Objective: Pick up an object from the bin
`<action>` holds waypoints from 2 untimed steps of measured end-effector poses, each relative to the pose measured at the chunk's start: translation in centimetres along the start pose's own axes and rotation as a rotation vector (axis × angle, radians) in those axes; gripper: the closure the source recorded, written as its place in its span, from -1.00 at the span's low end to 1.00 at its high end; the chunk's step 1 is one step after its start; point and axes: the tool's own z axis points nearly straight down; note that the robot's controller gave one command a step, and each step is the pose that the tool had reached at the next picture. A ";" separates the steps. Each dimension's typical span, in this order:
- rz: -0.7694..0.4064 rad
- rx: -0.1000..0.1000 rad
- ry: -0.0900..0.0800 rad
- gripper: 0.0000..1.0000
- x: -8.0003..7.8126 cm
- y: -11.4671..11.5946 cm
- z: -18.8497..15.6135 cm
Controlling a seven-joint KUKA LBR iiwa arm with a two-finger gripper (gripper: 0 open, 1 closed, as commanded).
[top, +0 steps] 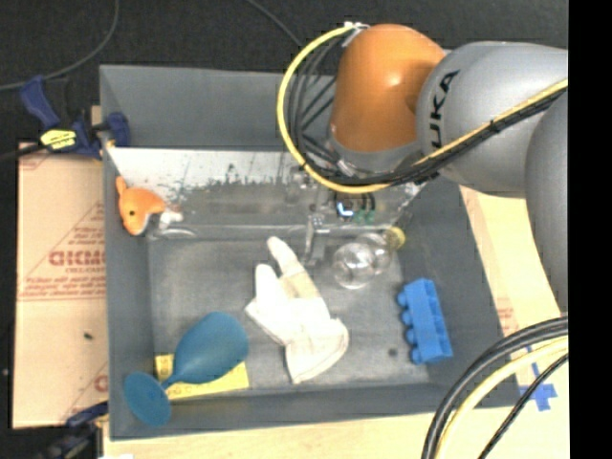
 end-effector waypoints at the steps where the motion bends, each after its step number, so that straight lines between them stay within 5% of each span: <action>1: 0.001 -0.001 -0.008 -1.00 -0.1 0.0 -0.5; 2: 0.012 -0.002 -0.007 -1.00 0.0 -0.2 8.0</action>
Offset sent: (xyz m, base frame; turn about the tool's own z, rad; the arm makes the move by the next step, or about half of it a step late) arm -0.0024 -0.0022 -0.0881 0.0212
